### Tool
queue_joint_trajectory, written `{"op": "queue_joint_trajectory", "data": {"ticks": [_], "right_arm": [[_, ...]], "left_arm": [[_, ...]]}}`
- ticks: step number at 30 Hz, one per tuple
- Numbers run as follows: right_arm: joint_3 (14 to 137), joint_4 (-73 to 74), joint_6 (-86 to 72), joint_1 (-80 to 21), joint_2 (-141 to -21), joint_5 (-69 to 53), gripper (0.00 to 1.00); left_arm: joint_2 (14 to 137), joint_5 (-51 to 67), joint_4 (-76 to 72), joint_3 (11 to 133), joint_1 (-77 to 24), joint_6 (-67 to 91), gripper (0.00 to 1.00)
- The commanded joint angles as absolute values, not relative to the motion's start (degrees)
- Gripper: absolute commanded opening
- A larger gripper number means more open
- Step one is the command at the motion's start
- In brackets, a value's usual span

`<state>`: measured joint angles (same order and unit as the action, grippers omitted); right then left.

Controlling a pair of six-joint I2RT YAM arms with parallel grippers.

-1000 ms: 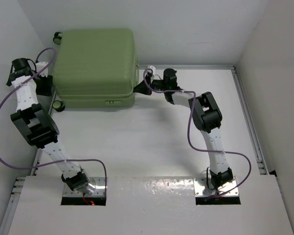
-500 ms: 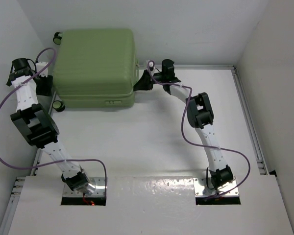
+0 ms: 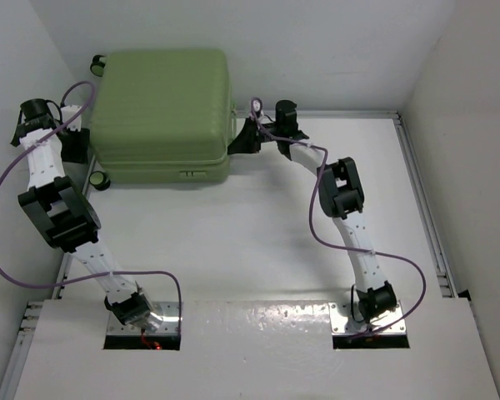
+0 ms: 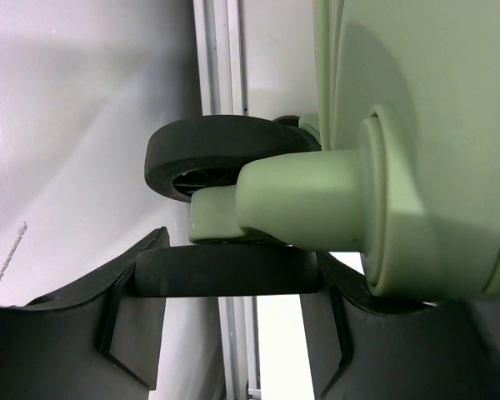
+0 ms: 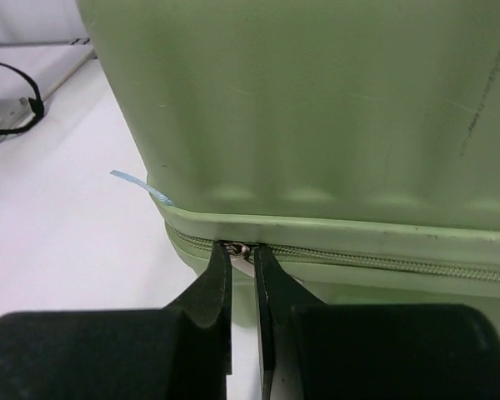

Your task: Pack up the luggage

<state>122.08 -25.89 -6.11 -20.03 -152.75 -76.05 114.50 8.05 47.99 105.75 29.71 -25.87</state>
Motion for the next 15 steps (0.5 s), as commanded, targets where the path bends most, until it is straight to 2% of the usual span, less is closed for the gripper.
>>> {"op": "queue_joint_trajectory", "data": {"ticks": [1, 11, 14, 15], "right_arm": [[124.11, -31.99, 4.83, -13.45, -156.1, 22.23, 0.0], [122.53, -26.11, -1.48, -7.47, -150.83, 22.85, 0.0], [116.21, -28.73, -1.58, -6.42, -146.26, 16.13, 0.0], [107.32, -32.39, -1.67, -5.81, -142.77, 12.26, 0.02]], "left_arm": [[125.95, 11.16, 39.11, 101.95, 19.52, -14.59, 0.0], [124.28, 12.22, 39.11, 100.81, 19.51, -13.54, 0.0], [123.67, 12.22, 39.11, 100.81, 19.51, -13.54, 0.0], [123.66, 12.22, 39.11, 100.81, 19.51, -13.54, 0.0]]}}
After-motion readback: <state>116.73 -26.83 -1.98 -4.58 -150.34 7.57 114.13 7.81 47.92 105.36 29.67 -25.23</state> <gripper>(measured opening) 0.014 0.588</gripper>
